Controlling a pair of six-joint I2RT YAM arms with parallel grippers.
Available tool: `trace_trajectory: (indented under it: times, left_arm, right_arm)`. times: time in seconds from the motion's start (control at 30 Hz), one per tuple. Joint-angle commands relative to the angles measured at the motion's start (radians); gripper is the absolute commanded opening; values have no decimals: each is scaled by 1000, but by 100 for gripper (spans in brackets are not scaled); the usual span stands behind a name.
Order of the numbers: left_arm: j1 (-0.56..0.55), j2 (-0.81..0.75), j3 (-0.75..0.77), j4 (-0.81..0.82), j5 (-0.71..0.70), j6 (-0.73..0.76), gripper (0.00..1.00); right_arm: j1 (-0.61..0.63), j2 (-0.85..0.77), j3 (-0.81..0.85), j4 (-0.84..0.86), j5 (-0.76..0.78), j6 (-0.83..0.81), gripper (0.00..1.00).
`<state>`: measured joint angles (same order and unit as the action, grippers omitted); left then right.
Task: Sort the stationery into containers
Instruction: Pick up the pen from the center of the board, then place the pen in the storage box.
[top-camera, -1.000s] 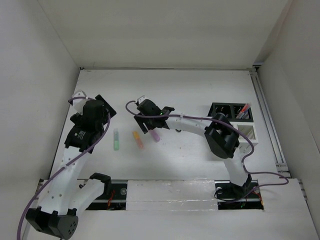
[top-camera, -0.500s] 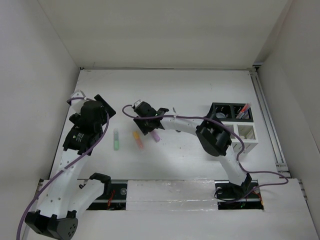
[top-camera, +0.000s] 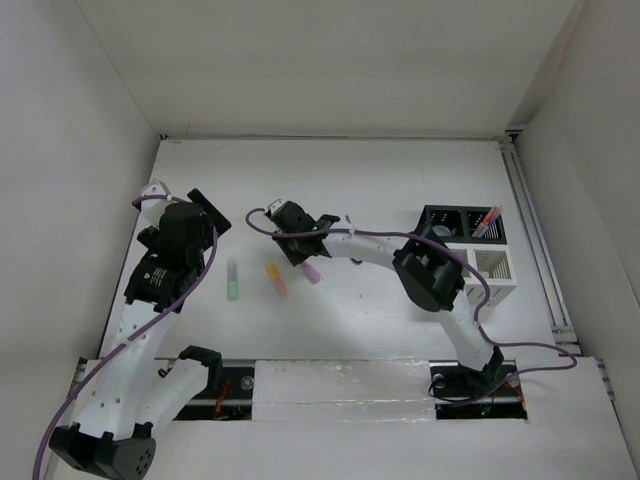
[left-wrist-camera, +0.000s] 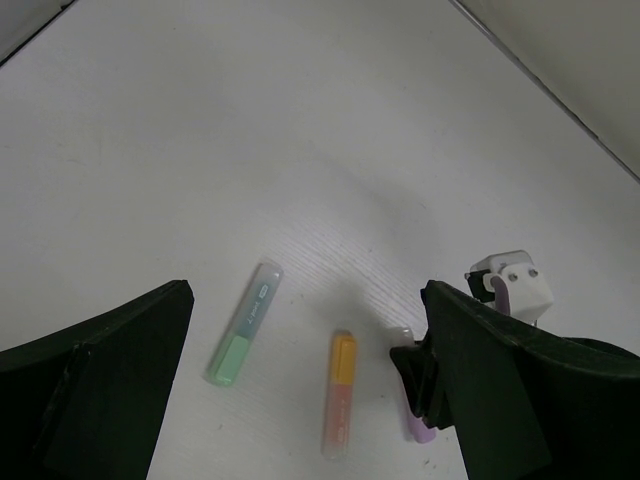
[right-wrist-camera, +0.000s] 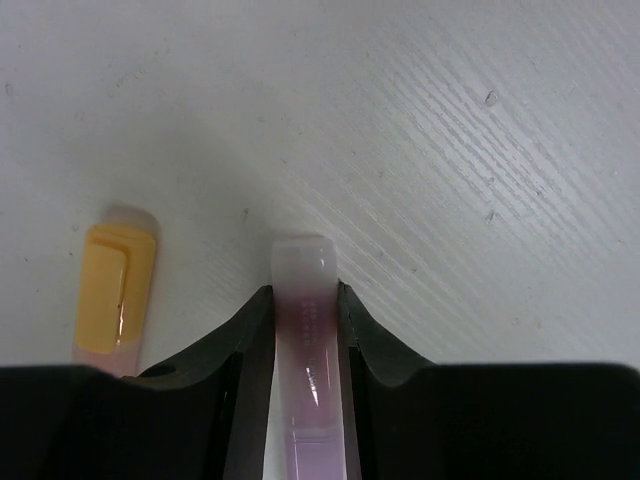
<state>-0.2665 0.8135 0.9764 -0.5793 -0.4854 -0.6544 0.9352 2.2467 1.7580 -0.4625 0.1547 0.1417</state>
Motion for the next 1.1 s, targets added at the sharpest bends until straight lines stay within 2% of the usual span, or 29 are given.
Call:
trace_trajectory:
  times: [0.0,0.07,0.1,0.13,0.2,0.23,0.3,0.37,0.43,0.47,0.5,0.6,0.63,0.73,0.83,0.9,1.0,1.07]
  left_arm:
    - [4,-13,10,24,8,15,99]
    - [4,-13,10,24,8,15,99]
    - [4,-22,10,24,8,15,99]
    - [4,-22,10,24,17,15,99]
    - [4,-22,10,33,18,24,99]
    - [4,-22,10,33,18,24,99]
    - [4,-22,10,33,18,24,99]
    - [4,-22,10,33,27,24,99]
    - [4,-31,10,33,27,33,99]
    - [4,-31,10,33,27,33,99]
    - [4,-31,10,33,27,33,99]
    - [4,-42,10,42,27,33,99]
    - [-6,-42,1,42,37,33,99]
    - [-7,-42,1,42,47,44,99]
    - [-7,-42,1,52,56,44,99]
    - [-7,-42,1,52,65,44,99]
    - [-16,-33,1,52,65,53,99]
    - [-27,-33,1,52,65,53,99]
  right_arm:
    - [-13,-122,-63,121,-29,-5,0]
    - [-13,-283,-207,247,-49,4,0]
    - [-13,-344,-263,381,-64,4,0]
    - [-13,-458,-367,442,-64,4,0]
    - [-24,-568,-466,609,-46,4,0]
    - [-38,-620,-562,660,-35,4,0]
    - [-59,-761,-649,741,-35,13,0]
    - [-97,-861,-786,838,34,13,0]
    - [-139,-1028,-886,899,95,22,0]
    - [-189,-1091,-940,912,182,35,0]
    - [-214,-1221,-1042,912,237,44,0]
    - [-303,-1428,-1223,912,460,58,0]
    - [-324,-1558,-1258,912,511,39,0]
    - [-413,-1729,-1312,826,602,29,0]
    - [-486,-1760,-1303,702,672,67,0]
    - [-496,-1760,-1287,606,752,149,0]
    - [-519,-1678,-1250,544,867,212,0]
    - [-519,-1609,-1192,405,960,303,0]
